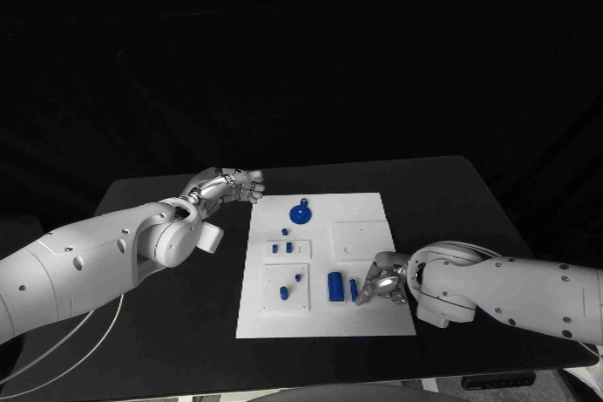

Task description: Assemble the parts on the task board

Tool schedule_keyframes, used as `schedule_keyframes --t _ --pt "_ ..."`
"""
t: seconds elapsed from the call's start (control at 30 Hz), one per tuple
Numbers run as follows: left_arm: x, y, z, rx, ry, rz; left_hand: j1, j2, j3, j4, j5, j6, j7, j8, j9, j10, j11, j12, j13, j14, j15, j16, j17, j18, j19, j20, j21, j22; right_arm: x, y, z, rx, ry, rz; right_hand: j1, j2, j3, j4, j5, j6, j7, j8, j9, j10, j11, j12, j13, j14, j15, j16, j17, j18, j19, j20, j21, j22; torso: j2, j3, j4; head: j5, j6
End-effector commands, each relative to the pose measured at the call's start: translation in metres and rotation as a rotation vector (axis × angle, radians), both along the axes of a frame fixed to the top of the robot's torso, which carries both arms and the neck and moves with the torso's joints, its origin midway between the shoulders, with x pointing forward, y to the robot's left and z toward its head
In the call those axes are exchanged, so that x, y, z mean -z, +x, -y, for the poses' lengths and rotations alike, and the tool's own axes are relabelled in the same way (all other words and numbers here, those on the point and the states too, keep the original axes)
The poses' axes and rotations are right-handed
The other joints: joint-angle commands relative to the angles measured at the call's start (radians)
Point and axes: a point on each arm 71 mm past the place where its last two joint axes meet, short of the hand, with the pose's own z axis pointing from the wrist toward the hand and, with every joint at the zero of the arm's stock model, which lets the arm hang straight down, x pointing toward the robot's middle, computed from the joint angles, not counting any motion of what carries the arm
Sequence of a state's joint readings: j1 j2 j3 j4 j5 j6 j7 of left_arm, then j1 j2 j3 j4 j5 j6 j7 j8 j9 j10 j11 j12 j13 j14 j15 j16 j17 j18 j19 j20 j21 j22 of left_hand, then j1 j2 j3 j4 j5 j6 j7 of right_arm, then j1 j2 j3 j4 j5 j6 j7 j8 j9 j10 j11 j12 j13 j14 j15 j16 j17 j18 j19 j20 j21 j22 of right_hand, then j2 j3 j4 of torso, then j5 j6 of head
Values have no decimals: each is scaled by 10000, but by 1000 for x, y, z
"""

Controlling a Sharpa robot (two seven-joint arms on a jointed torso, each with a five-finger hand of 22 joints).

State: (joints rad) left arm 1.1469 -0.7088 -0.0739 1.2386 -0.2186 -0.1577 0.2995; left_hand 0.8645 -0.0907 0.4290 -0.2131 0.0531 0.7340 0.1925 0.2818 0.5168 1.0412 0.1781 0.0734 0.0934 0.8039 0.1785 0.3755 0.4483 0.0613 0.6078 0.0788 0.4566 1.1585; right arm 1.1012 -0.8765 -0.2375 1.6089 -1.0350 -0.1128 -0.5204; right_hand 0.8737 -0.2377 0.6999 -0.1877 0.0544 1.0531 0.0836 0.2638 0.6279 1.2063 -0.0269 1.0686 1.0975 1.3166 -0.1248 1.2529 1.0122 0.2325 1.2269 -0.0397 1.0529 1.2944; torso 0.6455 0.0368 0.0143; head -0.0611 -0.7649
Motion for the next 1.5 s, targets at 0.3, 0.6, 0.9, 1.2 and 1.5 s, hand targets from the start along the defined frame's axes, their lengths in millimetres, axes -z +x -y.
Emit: schedule_keyframes --t 0.3,0.6,0.9,1.2,1.5 --pt "-2 0 2 123 -113 38 13 110 3 -50 -36 17 129 66 -15 73 -31 51 -11 38 -7 -47 13 198 12 -12 -35 22 2 2 -5 -273 -124 67 -87 308 -122 243 -55 22 9 -12 12 -18 9 -9 -18 3 -24 -7 19 293 -29 28 9 -30 7 -8 14 -25 -14" --pt "-2 -1 2 118 -111 36 10 114 0 -54 -36 17 129 67 -17 74 -31 51 -13 39 -7 -50 16 198 14 -12 -38 25 4 2 -7 -534 -473 -29 -176 814 -152 335 -56 26 -6 -26 9 -23 -7 -14 -17 -12 -36 6 38 293 -63 28 12 -23 -3 -13 17 -11 -41" --pt "-2 -1 1 101 -105 41 -4 143 -3 -47 -36 18 129 71 -19 75 -30 50 -17 35 -4 -57 19 196 16 -10 -46 30 6 4 -7 -451 -687 -20 193 1183 70 -113 -57 79 -16 -13 14 -16 -16 -3 -6 -22 -40 32 68 292 -90 22 52 10 0 -13 10 -5 -68" --pt "-2 0 1 96 -102 42 -5 164 -1 -49 -35 17 129 72 -20 76 -31 50 -19 33 -4 -61 21 196 16 -11 -50 34 6 5 -5 -362 -630 113 128 1216 28 -211 -58 102 -15 -11 13 -8 -13 -3 -7 -28 -34 38 77 290 -93 52 67 18 -4 -6 9 -3 -39" --pt "-1 2 -1 50 -112 81 -12 153 -13 -59 -36 12 130 72 -23 74 -30 47 -23 31 -3 -65 24 194 13 -9 -58 38 3 2 5 -345 27 -356 -471 -161 -87 304 -47 -46 32 -122 -37 -66 26 -52 -22 -37 -26 -31 41 293 -84 78 1 -48 -10 -6 2 -5 57"
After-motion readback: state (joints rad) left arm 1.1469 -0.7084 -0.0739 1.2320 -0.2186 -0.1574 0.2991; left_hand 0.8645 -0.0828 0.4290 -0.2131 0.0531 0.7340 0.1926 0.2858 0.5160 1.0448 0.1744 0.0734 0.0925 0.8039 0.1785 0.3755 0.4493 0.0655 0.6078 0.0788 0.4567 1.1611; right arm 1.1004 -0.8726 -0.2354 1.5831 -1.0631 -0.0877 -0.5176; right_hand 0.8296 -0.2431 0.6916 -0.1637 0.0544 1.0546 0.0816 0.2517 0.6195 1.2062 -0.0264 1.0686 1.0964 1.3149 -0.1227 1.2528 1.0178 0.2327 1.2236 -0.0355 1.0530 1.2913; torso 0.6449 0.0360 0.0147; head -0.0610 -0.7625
